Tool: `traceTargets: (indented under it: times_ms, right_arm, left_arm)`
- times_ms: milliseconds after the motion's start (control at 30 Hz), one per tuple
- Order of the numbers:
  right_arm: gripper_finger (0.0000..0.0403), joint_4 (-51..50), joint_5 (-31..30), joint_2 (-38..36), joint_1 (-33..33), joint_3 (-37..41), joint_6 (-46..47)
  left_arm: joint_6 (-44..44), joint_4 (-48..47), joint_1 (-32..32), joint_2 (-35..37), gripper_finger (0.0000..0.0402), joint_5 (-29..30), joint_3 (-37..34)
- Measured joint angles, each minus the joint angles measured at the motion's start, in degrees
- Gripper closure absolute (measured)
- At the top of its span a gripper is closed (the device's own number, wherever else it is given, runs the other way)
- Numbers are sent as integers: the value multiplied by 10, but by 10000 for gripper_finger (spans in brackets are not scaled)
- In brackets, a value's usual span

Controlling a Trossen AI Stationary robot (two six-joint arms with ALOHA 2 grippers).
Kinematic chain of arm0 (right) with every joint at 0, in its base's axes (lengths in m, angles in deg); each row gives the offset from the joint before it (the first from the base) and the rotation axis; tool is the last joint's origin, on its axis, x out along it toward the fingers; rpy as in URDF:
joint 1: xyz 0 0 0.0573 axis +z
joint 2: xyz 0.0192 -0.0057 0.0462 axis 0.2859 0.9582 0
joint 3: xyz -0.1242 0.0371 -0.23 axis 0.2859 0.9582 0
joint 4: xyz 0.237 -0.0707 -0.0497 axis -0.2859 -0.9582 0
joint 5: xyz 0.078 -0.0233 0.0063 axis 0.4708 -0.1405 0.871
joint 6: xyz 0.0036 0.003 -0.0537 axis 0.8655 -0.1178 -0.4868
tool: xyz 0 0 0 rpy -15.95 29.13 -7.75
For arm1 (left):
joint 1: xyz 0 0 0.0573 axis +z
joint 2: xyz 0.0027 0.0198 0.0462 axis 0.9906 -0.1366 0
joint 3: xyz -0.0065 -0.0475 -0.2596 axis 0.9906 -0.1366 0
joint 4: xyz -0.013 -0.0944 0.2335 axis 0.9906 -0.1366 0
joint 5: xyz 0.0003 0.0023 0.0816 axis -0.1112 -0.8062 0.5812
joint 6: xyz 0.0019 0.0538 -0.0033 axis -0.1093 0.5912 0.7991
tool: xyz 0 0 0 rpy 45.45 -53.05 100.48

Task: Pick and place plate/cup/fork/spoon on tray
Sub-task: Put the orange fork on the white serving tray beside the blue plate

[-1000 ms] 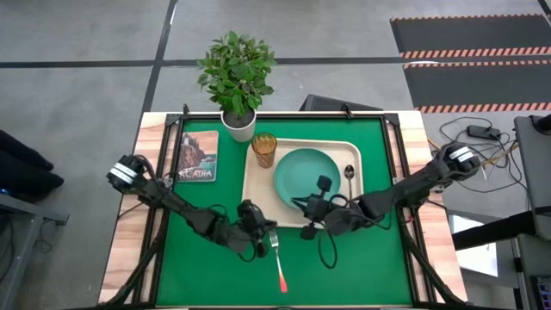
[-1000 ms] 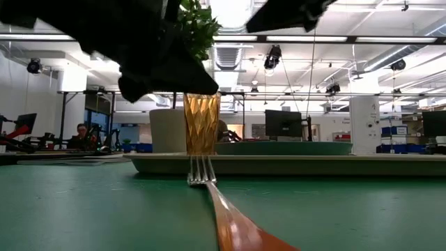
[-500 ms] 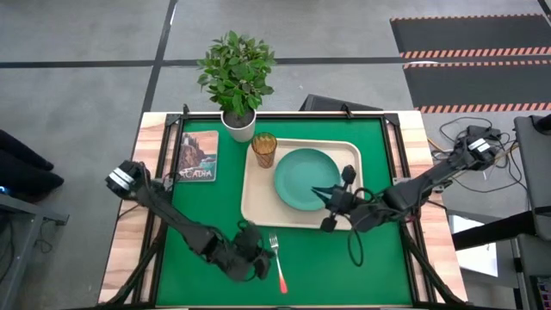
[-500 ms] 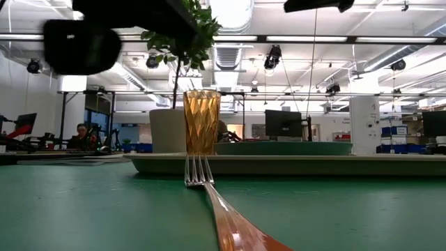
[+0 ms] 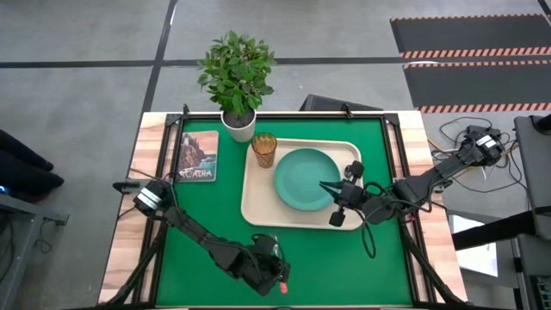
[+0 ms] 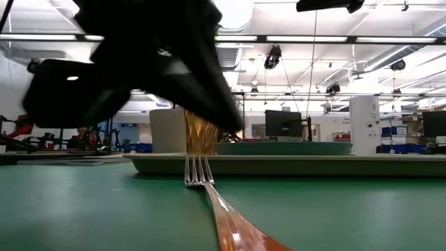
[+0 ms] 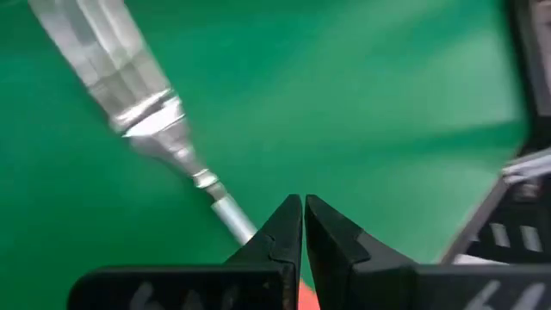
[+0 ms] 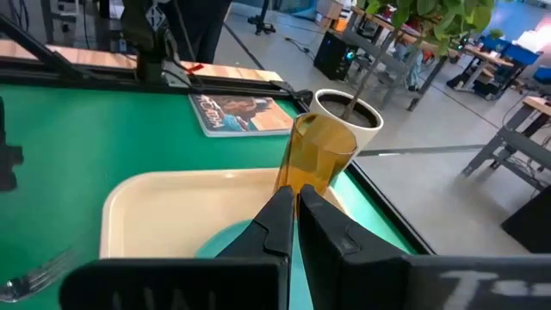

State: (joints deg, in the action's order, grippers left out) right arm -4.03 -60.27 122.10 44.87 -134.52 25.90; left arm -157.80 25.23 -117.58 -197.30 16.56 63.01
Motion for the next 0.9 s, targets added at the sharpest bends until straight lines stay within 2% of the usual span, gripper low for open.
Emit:
traceTargets:
  times_ms: [133,233,300,500,600,733,900]
  right_arm:
    - [394,-4,0,-8,0,1,-20]
    - [394,-8,-1,-10,0,2,-27]
    - [394,-23,-1,-15,0,2,-28]
    - [394,-59,-21,-39,-4,2,-27]
    - [394,-87,-21,-49,-4,4,-12]
    - [394,-95,-22,-56,-4,5,-1]
    - [394,-97,-21,-56,-4,7,-2]
  left_arm:
    - [-55,-60,-3,0,402,-3,1]
    - [-106,-62,-9,-1,402,-17,9]
    - [-116,-57,-16,-10,402,-21,42]
    - [-128,-144,-11,-36,401,-20,136]
    - [-133,-148,-12,-67,401,-30,167]
    - [-133,-164,-8,-87,401,-44,171]
    - [-157,-267,-11,-84,401,-56,171]
